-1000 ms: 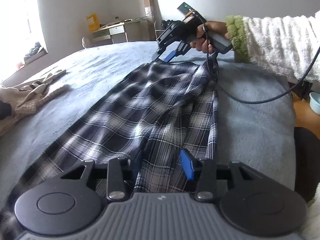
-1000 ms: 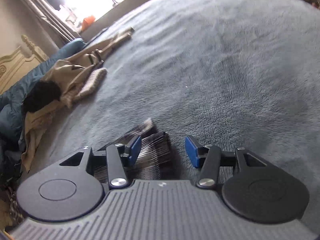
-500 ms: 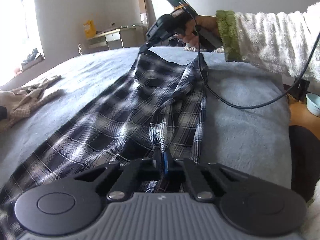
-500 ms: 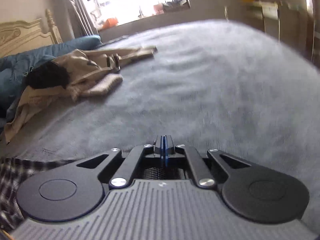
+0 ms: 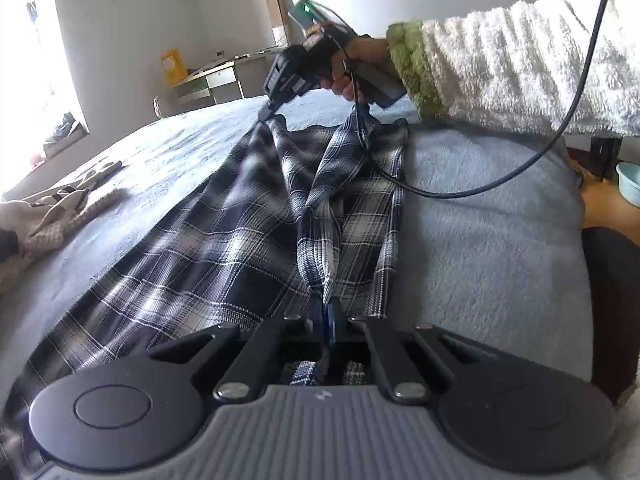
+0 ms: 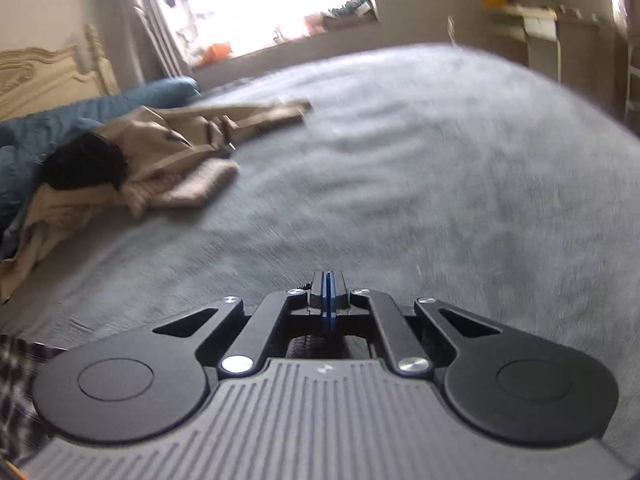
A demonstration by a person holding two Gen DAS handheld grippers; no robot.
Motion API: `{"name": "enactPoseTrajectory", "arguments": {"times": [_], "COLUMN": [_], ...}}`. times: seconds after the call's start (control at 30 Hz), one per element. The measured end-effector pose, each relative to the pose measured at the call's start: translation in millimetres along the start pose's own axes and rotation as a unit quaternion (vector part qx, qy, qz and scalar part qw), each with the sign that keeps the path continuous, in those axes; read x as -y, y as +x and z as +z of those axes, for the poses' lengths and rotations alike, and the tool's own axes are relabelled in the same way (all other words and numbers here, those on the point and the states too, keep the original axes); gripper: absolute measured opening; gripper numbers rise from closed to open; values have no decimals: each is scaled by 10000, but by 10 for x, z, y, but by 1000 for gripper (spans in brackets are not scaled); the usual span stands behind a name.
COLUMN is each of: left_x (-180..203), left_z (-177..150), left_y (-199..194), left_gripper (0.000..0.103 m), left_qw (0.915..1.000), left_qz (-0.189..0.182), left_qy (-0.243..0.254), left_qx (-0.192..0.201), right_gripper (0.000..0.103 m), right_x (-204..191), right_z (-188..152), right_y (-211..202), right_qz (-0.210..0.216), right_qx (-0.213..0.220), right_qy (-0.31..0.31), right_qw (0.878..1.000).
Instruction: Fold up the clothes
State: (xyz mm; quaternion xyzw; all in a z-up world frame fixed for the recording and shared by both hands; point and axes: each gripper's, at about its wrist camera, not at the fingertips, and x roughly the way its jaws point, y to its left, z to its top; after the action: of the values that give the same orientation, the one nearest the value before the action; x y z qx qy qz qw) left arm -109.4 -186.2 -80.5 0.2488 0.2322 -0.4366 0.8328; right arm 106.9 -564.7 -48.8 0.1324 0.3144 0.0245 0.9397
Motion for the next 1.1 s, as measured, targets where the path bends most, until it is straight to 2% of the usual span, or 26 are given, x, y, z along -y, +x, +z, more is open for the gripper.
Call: {"name": "enactPoseTrajectory", "arguments": {"times": [0.13, 0.23, 0.3, 0.4, 0.43, 0.47, 0.53, 0.63, 0.67, 0.7, 0.77, 0.83, 0.9, 1.0, 1.1], "left_x": [-11, -18, -27, -59, -70, -80, -90, -89, -91, -87, -58, -12, 44, 120, 147], "left_z": [-12, -32, -39, -55, -55, -56, -52, -20, -11, -2, 4, 7, 9, 1, -13], "left_y": [-2, -8, -7, -11, -10, -8, -5, 1, 1, 0, -2, -7, -8, -28, -32], "left_gripper": [3, 4, 4, 4, 4, 4, 4, 4, 4, 4, 4, 4, 4, 4, 4], "left_qw": [10000, 10000, 9999, 9996, 9995, 9994, 9993, 9994, 9994, 9994, 9995, 9993, 9991, 9985, 9982], "left_qz": [-38, -45, -41, -64, -72, -81, -86, -69, -54, -11, 127, 313, 425, 538, 577], "left_qy": [-56, -88, -131, -264, -301, -338, -359, -334, -343, -344, -297, -207, -94, 26, 97], "left_qx": [-6, 5, 28, 65, 66, 66, 53, 4, -4, -12, -4, 22, 15, 93, 152], "right_gripper": [4, 5, 5, 6, 8, 15, 26, 29, 30, 31, 31, 31, 32, 32, 32], "right_x": [95, 176, 211, 206, 188, 166, 100, -79, -118, -117, -41, 86, 194, 244, 211], "right_z": [-69, -49, -20, -56, -94, -156, -312, -563, -641, -708, -831, -945, -1050, -1118, -1123], "right_y": [134, 45, -134, -519, -672, -836, -1123, -1388, -1433, -1455, -1442, -1397, -1307, -1141, -1052], "right_qz": [-283, -492, -568, -451, -355, -228, -95, -16, -17, 43, 259, 562, 842, 649, 479], "right_qx": [-236, -155, 11, 175, 211, 253, 234, -15, -141, -319, -624, -764, -916, -1095, -1152], "right_qy": [160, 349, 437, 488, 495, 472, 391, -191, -215, -28, 742, 1692, 2515, 3011, 3100], "right_qw": [9992, 9981, 9974, 9976, 9979, 9983, 9989, 9998, 9997, 9995, 9949, 9810, 9598, 9451, 9425]}}
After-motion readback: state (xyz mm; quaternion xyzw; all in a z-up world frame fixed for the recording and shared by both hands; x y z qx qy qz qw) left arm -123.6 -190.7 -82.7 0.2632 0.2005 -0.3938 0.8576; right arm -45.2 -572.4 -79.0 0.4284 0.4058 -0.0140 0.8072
